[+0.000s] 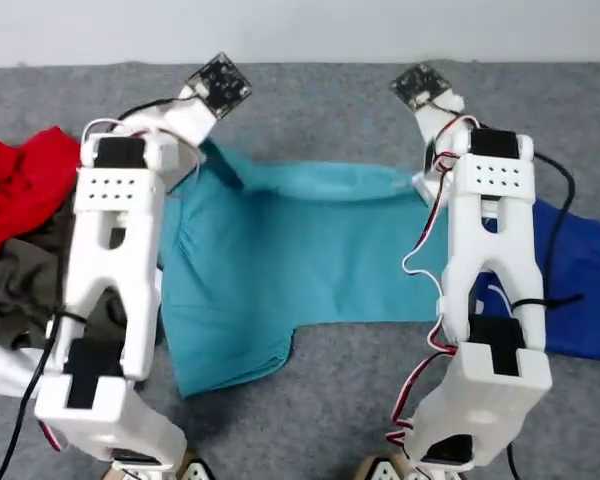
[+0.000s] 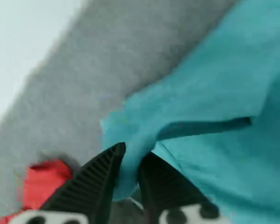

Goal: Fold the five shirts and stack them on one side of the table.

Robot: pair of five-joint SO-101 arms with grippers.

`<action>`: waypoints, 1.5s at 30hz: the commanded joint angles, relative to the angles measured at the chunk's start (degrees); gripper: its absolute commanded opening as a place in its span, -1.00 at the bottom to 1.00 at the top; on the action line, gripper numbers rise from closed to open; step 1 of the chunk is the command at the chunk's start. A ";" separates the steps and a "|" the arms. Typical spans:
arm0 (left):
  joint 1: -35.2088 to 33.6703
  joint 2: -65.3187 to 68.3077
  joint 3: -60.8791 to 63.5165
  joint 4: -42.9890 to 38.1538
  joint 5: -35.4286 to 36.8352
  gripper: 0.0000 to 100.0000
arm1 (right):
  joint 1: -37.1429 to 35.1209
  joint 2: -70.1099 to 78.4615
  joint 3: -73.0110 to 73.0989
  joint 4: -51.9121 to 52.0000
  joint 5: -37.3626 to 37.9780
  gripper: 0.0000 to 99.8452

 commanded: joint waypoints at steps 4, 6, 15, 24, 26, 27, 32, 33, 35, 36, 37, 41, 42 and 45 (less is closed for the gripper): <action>0.26 -6.33 -2.77 18.02 -3.08 -0.97 | 0.57 -4.44 -0.44 12.62 1.85 -0.98; -0.09 -6.51 -2.77 22.51 -5.98 -0.97 | 0.66 -4.35 -0.26 16.13 4.04 -0.98; -2.73 -8.00 3.12 30.24 -12.31 -0.97 | 2.59 -4.35 0.18 22.46 8.44 -0.98; -3.25 -14.51 19.12 30.24 -17.32 -0.97 | 4.62 -4.88 10.29 22.37 11.60 -0.98; -3.43 -15.21 21.85 30.24 -17.32 -0.97 | 4.62 -4.53 11.43 21.85 11.52 -0.98; -3.34 -15.38 23.16 30.24 -17.41 -0.97 | 4.62 -4.44 11.69 21.76 11.52 -0.98; -3.08 -15.65 27.91 30.24 -17.14 -0.85 | 4.62 -4.79 11.87 21.41 11.52 -0.87; -3.08 -15.65 28.79 30.24 -16.97 -0.77 | 4.70 -4.88 11.87 21.67 11.52 -0.79; -3.08 -15.74 30.29 30.24 -14.24 -0.65 | 5.14 -4.88 11.87 21.93 11.43 -0.65; -2.99 -16.00 30.73 30.24 -12.57 -0.62 | 5.67 -4.88 11.87 21.85 11.34 -0.60; -2.73 -16.53 30.99 30.24 -11.87 -0.61 | 6.02 -4.88 11.78 21.49 11.34 -0.59; -1.76 -19.25 32.57 30.24 -11.78 -0.60 | 6.37 -4.97 11.69 21.49 11.69 -0.59; -1.76 -19.69 32.57 30.24 -11.78 -0.60 | 6.37 -4.97 11.25 21.85 11.69 -0.59; -2.29 -21.36 31.43 30.07 -11.78 -0.60 | 6.37 -4.97 8.53 22.64 11.52 -0.59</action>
